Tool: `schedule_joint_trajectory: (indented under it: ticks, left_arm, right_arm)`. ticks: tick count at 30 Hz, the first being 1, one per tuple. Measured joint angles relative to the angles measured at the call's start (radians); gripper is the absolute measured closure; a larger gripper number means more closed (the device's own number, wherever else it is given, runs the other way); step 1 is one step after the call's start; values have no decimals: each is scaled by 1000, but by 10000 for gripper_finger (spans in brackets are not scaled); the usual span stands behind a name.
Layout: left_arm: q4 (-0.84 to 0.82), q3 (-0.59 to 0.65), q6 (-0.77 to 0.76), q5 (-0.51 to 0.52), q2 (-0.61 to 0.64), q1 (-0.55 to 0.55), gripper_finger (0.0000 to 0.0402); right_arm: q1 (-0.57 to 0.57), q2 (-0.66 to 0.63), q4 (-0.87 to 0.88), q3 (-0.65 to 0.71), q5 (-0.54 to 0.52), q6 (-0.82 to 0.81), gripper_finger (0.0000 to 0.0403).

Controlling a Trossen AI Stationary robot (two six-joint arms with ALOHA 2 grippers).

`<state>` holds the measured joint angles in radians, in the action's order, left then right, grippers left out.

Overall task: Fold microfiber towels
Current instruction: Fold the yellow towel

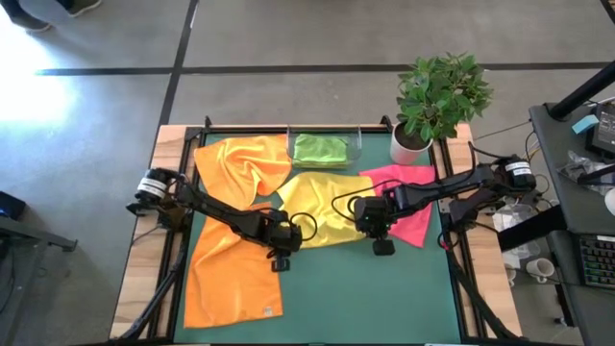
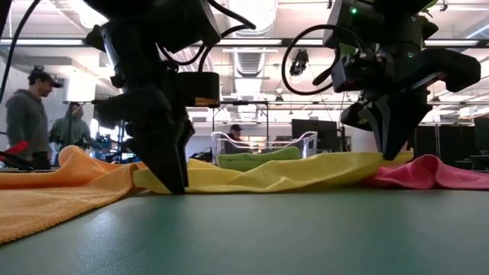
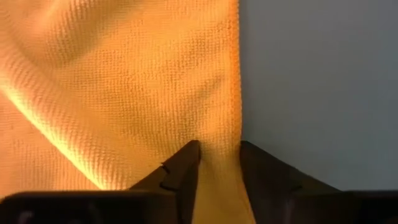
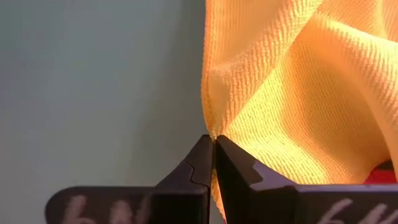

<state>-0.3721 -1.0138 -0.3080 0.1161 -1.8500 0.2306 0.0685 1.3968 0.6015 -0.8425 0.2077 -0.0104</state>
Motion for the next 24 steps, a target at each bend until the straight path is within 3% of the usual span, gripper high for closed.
schedule_joint_trajectory:
  ticks: [6, 16, 24]
  left_arm:
    - [-6, -5, -1, 13, -13, -2, 394]
    - [-102, -101, -16, -78, 73, -1, 400]
    - [-117, -173, -151, -162, 168, 10, 401]
  right_arm:
    - [0, 0, 0, 0, 0, -34, 394]
    - [31, -43, 4, -2, 2, -89, 394]
    - [116, -187, 23, -2, 3, -289, 394]
